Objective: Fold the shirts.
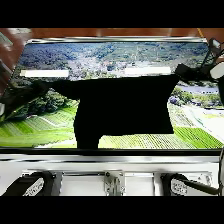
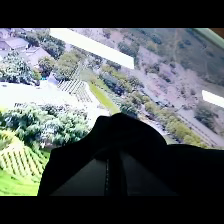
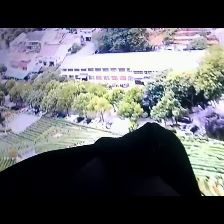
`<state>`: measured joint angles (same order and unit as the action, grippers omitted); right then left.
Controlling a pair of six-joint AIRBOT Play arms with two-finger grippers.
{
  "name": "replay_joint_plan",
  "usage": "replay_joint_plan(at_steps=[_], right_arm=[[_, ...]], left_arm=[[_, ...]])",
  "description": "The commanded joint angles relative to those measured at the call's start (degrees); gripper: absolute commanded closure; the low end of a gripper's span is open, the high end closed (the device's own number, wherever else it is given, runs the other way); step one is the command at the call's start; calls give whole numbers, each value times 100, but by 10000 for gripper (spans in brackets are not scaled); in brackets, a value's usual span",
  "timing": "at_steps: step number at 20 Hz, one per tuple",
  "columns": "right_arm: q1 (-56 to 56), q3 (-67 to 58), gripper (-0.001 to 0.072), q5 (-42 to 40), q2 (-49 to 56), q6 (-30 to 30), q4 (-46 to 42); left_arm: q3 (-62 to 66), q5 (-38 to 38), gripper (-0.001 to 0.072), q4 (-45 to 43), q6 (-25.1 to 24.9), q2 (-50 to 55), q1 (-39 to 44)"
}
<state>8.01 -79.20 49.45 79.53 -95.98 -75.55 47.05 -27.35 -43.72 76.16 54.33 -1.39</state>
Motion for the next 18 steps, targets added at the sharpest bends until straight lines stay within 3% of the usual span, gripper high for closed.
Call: replay_joint_plan(at_steps=[1,3,4,5,6,7,8,11,12,13,14,15,18], right_arm=[[-9,24,645,-417,841,-332,501],[-9,24,644,-249,1117,-332,632],[-7,24,607,-201,1189,-330,662],[-7,22,434,-225,1209,-297,675],[52,-20,180,-98,1169,-155,741],[131,-122,119,151,1102,240,756],[256,-297,118,581,994,791,643],[761,-745,119,2013,525,1401,-833],[981,-745,120,2465,372,1399,-1246],[1241,-745,120,2883,295,1410,-1370],[1554,-741,121,3318,286,1451,-1202],[1878,-636,121,3539,275,1453,-739],[2509,7,121,3740,275,1705,1215]], left_arm=[[-118,879,665,330,-197,1189,621],[-118,870,664,385,-127,1661,765],[-118,872,663,481,-42,1777,789],[-109,872,636,605,-46,1812,785],[-66,863,448,608,-48,1790,748],[59,638,106,603,-48,1735,621],[247,142,-6,579,-57,1685,389],[984,-2509,-2,-387,-46,1631,-791],[1078,-3309,65,-658,-44,1628,-1185],[1060,-4015,255,-901,-46,1635,-1565],[957,-4511,319,-1128,-48,1635,-1849],[778,-4747,319,-1248,-48,1635,-2028],[-243,-4334,302,-1038,-52,1644,-2000]])
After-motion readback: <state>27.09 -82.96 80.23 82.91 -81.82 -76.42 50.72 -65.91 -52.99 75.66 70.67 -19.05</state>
